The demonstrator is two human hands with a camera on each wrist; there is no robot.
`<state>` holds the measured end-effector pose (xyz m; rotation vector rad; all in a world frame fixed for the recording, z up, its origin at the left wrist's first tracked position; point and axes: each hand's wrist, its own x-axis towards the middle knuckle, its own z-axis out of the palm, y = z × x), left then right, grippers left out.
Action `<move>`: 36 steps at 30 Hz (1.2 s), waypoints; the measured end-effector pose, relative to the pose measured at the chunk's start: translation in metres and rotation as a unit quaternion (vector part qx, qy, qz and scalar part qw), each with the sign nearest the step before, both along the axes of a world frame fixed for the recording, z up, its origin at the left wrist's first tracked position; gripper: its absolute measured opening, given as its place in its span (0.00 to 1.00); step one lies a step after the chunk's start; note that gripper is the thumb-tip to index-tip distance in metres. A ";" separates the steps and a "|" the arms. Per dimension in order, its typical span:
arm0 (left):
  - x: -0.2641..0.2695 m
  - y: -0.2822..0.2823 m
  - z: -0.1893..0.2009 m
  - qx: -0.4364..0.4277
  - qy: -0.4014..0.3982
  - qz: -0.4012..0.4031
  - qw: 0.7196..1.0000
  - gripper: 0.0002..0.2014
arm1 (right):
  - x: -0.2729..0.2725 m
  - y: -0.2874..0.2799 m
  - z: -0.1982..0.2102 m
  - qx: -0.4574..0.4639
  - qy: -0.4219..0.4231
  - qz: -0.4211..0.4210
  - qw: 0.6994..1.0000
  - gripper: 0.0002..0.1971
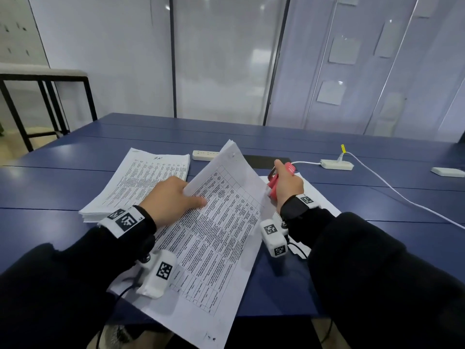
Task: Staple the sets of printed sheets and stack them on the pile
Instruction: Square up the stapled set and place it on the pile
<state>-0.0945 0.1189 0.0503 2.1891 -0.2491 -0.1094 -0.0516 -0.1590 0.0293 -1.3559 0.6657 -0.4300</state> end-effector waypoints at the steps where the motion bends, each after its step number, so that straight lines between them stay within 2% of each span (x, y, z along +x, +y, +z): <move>1: 0.000 0.000 0.001 0.004 -0.001 0.004 1.000 0.15 | 0.000 0.000 0.000 -0.005 0.001 -0.002 1.000 0.22; 7: -0.002 0.000 0.004 0.010 -0.010 0.005 1.000 0.11 | 0.005 -0.001 -0.005 -0.010 -0.001 -0.004 1.000 0.22; 14: -0.001 0.003 0.001 0.021 -0.014 0.008 1.000 0.14 | 0.013 0.007 -0.009 -0.027 -0.036 -0.022 0.999 0.20; 19: 0.002 0.009 -0.001 0.029 -0.006 0.019 0.999 0.15 | 0.014 0.004 -0.007 0.027 -0.025 0.023 0.999 0.19; 23: 0.004 0.016 -0.001 0.010 0.001 0.019 1.000 0.11 | 0.006 -0.006 0.001 0.061 -0.001 0.078 0.995 0.10; 26: 0.007 0.021 -0.005 -0.015 0.023 0.014 1.000 0.10 | 0.005 -0.021 -0.001 0.025 0.035 0.113 0.993 0.15; 28: 0.010 0.028 -0.012 -0.043 0.044 0.013 0.998 0.10 | 0.005 -0.035 -0.004 -0.058 0.083 0.145 0.984 0.19; 30: 0.013 0.034 -0.020 -0.091 0.072 0.016 0.993 0.12 | 0.002 -0.049 -0.005 -0.205 0.145 0.197 0.948 0.19; 31: 0.014 0.036 -0.024 -0.125 0.085 0.020 0.988 0.12 | -0.002 -0.053 -0.004 -0.289 0.182 0.217 0.914 0.19; 33: 0.014 0.037 -0.031 -0.187 0.106 0.025 0.976 0.12 | -0.007 -0.063 -0.003 -0.449 0.239 0.240 0.827 0.20; 34: 0.013 0.036 -0.034 -0.207 0.113 0.028 0.971 0.12 | -0.007 -0.067 -0.004 -0.505 0.261 0.251 0.783 0.20; 36: 0.010 0.031 -0.040 -0.229 0.118 0.029 0.966 0.13 | -0.007 -0.073 -0.004 -0.552 0.284 0.250 0.743 0.22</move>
